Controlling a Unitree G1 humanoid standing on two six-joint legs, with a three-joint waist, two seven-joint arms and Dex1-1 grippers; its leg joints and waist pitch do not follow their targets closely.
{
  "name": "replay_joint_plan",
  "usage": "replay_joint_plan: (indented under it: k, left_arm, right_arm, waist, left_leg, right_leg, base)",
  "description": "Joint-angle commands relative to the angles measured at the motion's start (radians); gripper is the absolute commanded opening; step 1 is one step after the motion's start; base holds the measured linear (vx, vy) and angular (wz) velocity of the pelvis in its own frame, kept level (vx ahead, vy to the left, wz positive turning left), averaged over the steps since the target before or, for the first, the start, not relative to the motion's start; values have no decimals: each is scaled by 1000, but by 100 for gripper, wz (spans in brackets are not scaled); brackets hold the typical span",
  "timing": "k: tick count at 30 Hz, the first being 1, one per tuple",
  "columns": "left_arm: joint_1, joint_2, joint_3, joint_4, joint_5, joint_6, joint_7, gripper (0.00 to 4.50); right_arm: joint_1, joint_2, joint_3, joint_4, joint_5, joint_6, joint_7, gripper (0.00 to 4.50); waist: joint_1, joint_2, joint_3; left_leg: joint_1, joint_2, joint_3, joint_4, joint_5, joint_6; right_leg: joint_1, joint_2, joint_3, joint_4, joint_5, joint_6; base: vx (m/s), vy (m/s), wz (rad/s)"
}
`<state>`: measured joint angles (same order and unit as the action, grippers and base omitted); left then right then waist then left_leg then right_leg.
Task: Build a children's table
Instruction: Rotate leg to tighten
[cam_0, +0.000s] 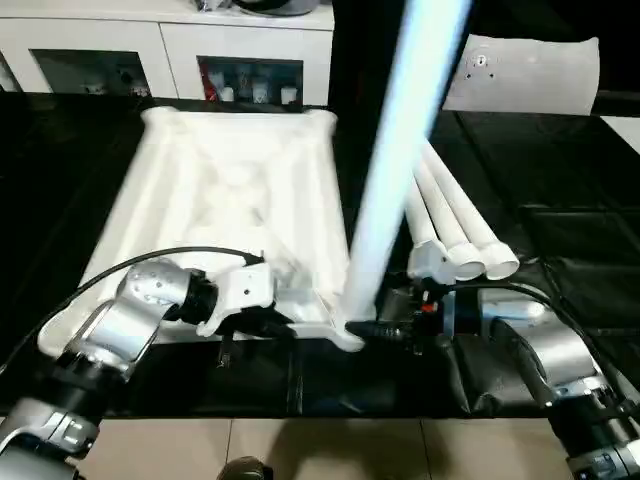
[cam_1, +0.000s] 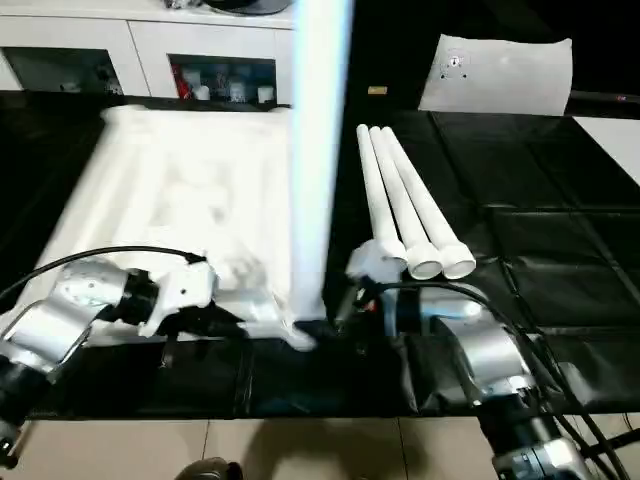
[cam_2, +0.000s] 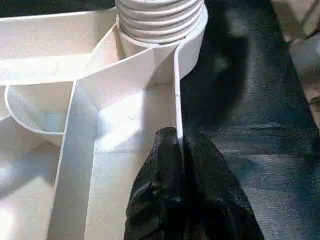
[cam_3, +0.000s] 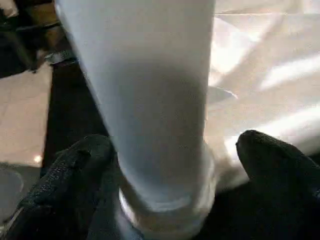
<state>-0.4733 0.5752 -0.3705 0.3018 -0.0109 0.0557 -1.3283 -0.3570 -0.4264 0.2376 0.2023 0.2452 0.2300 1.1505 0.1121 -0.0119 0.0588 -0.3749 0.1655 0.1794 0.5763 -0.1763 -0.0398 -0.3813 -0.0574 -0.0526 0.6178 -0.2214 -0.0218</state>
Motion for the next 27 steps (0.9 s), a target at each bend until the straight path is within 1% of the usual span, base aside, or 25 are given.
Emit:
replay_joint_plan:
  k: [1, 2, 5, 6, 7, 10, 12, 14, 15, 16, 17, 20, 21, 23, 24, 25, 26, 27]
  left_arm:
    - [-20, -7, -28, 2, 8, -32, -36, 0]
    - [-25, -9, -33, 9, 10, -40, -43, 0]
    - [-35, -14, -37, 23, 11, -51, -52, 0]
    - [-39, -15, -38, 32, 12, -59, -56, 0]
    - [-41, -16, -38, 37, 12, -64, -58, 0]
    - [-44, -16, -38, 44, 13, -67, -59, 0]
    - [-49, -17, -39, 57, 14, -76, -57, 0]
    - [-52, -16, -41, 63, 19, -85, -56, 0]
    - [-53, -19, -38, 67, 15, -84, -58, 0]
    - [-53, -19, -38, 67, 15, -84, -58, 0]
    - [-53, -19, -38, 67, 15, -84, -58, 0]
    - [-51, -23, -32, 74, 11, -82, -50, 0]
    - [-48, -22, -25, 73, 6, -73, -42, 0]
    - [-42, -20, -16, 68, 1, -59, -33, 0]
    - [-17, -20, 18, 32, -15, -9, 16, 0]
    - [-11, -20, 25, 24, -17, 1, 28, 0]
    - [17, -23, 57, -13, -21, 43, 88, 0]
    - [35, -29, 79, -39, -21, 82, 136, 0]
  right_arm:
    - [-21, -9, 19, 24, -11, -6, 26, 420]
    - [-30, -6, 27, 40, -17, -9, 36, 412]
    - [-46, -2, 41, 69, -27, -17, 53, 399]
    - [-52, -2, 45, 77, -28, -17, 63, 386]
    - [-54, -2, 47, 79, -28, -16, 68, 369]
    - [-55, -7, 59, 81, -34, -17, 84, 359]
    - [-60, -7, 63, 91, -36, -18, 90, 330]
    - [-65, -5, 63, 99, -36, -20, 89, 323]
    - [-69, -3, 63, 104, -33, -16, 94, 310]
    - [-69, -3, 63, 104, -33, -16, 94, 300]
    - [-69, -3, 63, 104, -33, -16, 94, 292]
    - [-71, 10, 62, 115, -24, -6, 94, 288]
    - [-69, 24, 60, 117, -12, 15, 93, 282]
    - [-65, 35, 62, 118, -10, 21, 89, 280]
    - [-58, 81, 59, 139, -15, 24, 35, 280]
    - [-57, 92, 58, 144, -17, 21, 20, 279]
    - [-59, 147, 44, 177, -27, 19, -66, 279]
    - [-62, 181, 34, 196, -30, 21, -118, 279]
  waist:
    - [-6, 6, -65]
    - [-4, 10, -64]
    - [-5, 9, -64]
    - [-6, 6, -64]
    - [-4, 8, -63]
    - [-3, 8, -64]
    - [-4, 8, -63]
    - [-3, 7, -63]
    - [-3, 7, -62]
    - [-3, 11, -61]
    - [-4, 10, -61]
    - [-5, 11, -59]
    - [-5, 10, -56]
    - [-5, 10, -55]
    - [-5, 8, -56]
    - [-7, 5, -55]
    - [-10, 4, -53]
    - [-25, 2, -48]
  left_leg:
    - [20, 73, -22, -59, -148, 41]
    - [19, 72, -23, -58, -146, 41]
    - [20, 72, -22, -56, -147, 40]
    - [20, 73, -22, -56, -147, 40]
    - [21, 73, -21, -56, -154, 40]
    - [20, 74, -23, -57, -153, 36]
    - [21, 75, -23, -57, -158, 37]
    - [20, 74, -22, -56, -160, 36]
    - [21, 74, -22, -57, -169, 32]
    - [21, 75, -22, -57, -172, 28]
    - [22, 75, -23, -58, -176, 25]
    - [21, 74, -23, -58, -183, 25]
    - [21, 75, -23, -59, -192, 23]
    - [22, 75, -23, -60, -209, 19]
    - [22, 75, -24, -61, -211, 17]
    - [21, 77, -25, -61, -207, 12]
    - [20, 76, -24, -63, -213, 11]
    - [19, 74, -28, -68, -247, -9]
  right_leg:
    - [43, -95, 52, -62, -21, -236]
    - [43, -96, 52, -63, -27, -238]
    - [42, -94, 51, -62, -27, -245]
    - [42, -94, 51, -60, -26, -244]
    - [41, -95, 51, -62, -36, -245]
    - [42, -95, 51, -60, -38, -242]
    - [40, -94, 50, -61, -40, -244]
    - [41, -95, 51, -61, -47, -244]
    - [41, -96, 51, -63, -66, -242]
    - [39, -96, 52, -64, -70, -242]
    - [39, -95, 52, -63, -70, -242]
    - [38, -95, 51, -63, -69, -245]
    - [38, -95, 51, -64, -83, -243]
    - [36, -97, 53, -68, -114, -239]
    - [37, -97, 52, -67, -120, -237]
    - [35, -101, 53, -63, -121, -242]
    - [33, -100, 53, -66, -136, -242]
    - [30, -100, 53, -71, -202, -236]
  base:
    - [0, 0, 0]
    - [0, 0, 0]
    - [0, 0, 0]
    - [0, 0, 0]
    - [0, 0, 0]
    - [0, 0, 0]
    - [0, 0, 0]
    - [0, 0, 0]
    - [0, 0, 0]
    - [0, 0, 0]
    - [0, 0, 0]
    - [0, 0, 0]
    - [0, 0, 0]
    - [0, 0, 0]
    - [0, 0, 0]
    - [0, 0, 0]
    - [0, 0, 0]
    - [0, 0, 0]
